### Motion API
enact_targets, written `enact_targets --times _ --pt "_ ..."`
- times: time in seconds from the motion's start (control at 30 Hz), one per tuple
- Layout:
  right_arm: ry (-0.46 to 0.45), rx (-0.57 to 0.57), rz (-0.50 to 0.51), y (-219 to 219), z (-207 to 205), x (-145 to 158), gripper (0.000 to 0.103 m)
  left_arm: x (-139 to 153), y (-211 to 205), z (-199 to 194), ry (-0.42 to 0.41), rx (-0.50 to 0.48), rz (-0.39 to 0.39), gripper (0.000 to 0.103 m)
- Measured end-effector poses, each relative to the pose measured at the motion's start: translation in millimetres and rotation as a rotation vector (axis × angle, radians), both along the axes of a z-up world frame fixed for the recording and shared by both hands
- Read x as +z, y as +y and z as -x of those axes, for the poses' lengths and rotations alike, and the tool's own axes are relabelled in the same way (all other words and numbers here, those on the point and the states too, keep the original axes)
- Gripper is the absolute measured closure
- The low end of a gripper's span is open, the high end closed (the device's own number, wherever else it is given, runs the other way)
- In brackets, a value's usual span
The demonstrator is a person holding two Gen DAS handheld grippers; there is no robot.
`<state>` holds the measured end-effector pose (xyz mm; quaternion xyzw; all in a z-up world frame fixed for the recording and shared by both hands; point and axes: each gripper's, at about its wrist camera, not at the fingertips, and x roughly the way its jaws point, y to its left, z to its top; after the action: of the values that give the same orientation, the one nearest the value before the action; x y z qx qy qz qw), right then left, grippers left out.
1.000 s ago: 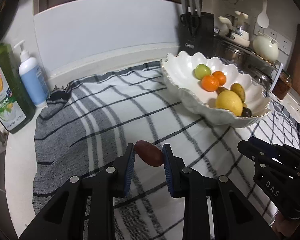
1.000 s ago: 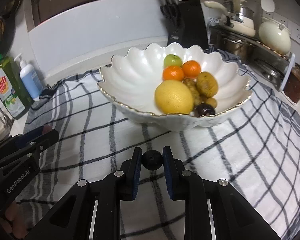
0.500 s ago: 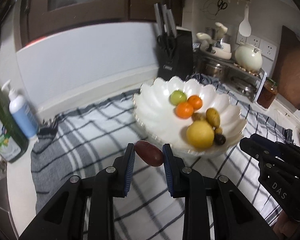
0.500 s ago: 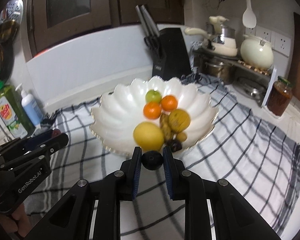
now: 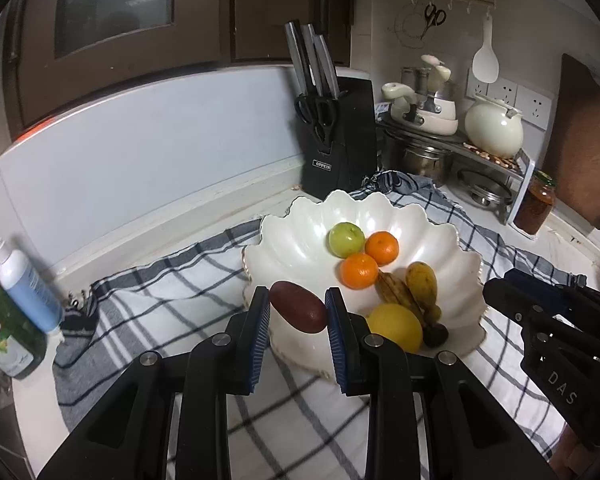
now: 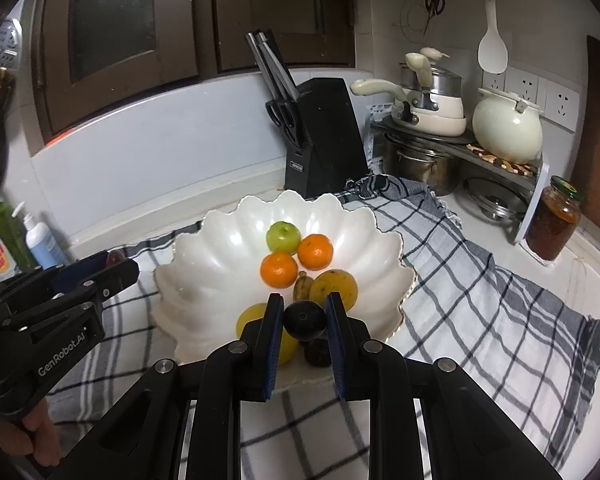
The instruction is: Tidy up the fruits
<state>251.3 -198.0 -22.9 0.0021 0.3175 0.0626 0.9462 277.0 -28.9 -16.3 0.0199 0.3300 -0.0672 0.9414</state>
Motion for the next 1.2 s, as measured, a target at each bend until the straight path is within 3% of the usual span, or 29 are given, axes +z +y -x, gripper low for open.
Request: enact_targets --times 0.6,0.67,0.73,1.03,1.2 --pt "0.08 -0.035 -0.02 -15.9 -46.0 -33.2 0.079 -44.5 -19.4 -48.5 0.112 -0.01 -0.005 0.071" --pt "0.077 -0.039 -0.011 -16.3 -45.8 -33.1 0.074 -44.2 -19.5 -47.5 0.107 -0.007 -0.012 0.066" --pt "0.068 -0.058 -0.005 -17.8 -44.0 -31.9 0.056 -43.1 -19.0 -47.0 0.104 -0.002 -0.017 0.059" --pt "0.01 -0.105 0.027 -18.4 -27.1 -14.2 0.023 -29.8 -14.1 -31.7 0.073 0.027 -0.036 0.035" --pt "-0.002 -0.135 0.036 -17.0 -15.9 -4.6 0.015 -18.8 -8.0 -17.5 0.052 0.051 -0.038 0.023"
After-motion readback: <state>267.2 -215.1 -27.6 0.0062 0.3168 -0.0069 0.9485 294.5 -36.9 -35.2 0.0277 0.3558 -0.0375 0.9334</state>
